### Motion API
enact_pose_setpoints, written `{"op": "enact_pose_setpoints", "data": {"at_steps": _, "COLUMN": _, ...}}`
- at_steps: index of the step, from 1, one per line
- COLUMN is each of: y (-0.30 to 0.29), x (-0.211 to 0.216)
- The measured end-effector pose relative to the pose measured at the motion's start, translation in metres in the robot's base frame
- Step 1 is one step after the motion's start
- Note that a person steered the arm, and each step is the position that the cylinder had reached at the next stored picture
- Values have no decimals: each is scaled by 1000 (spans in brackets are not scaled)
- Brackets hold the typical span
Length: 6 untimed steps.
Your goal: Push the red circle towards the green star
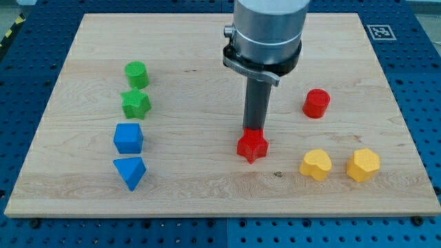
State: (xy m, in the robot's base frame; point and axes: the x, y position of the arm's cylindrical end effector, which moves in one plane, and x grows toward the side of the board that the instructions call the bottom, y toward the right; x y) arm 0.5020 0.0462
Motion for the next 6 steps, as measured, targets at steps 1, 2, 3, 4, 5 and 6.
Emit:
{"op": "enact_pose_setpoints", "data": {"at_steps": 1, "y": 0, "x": 22}}
{"op": "enact_pose_setpoints", "data": {"at_steps": 2, "y": 0, "x": 29}}
{"op": "enact_pose_setpoints", "data": {"at_steps": 3, "y": 0, "x": 11}}
{"op": "enact_pose_setpoints", "data": {"at_steps": 4, "y": 0, "x": -28}}
{"op": "enact_pose_setpoints", "data": {"at_steps": 5, "y": 24, "x": -78}}
{"op": "enact_pose_setpoints", "data": {"at_steps": 6, "y": 72, "x": -124}}
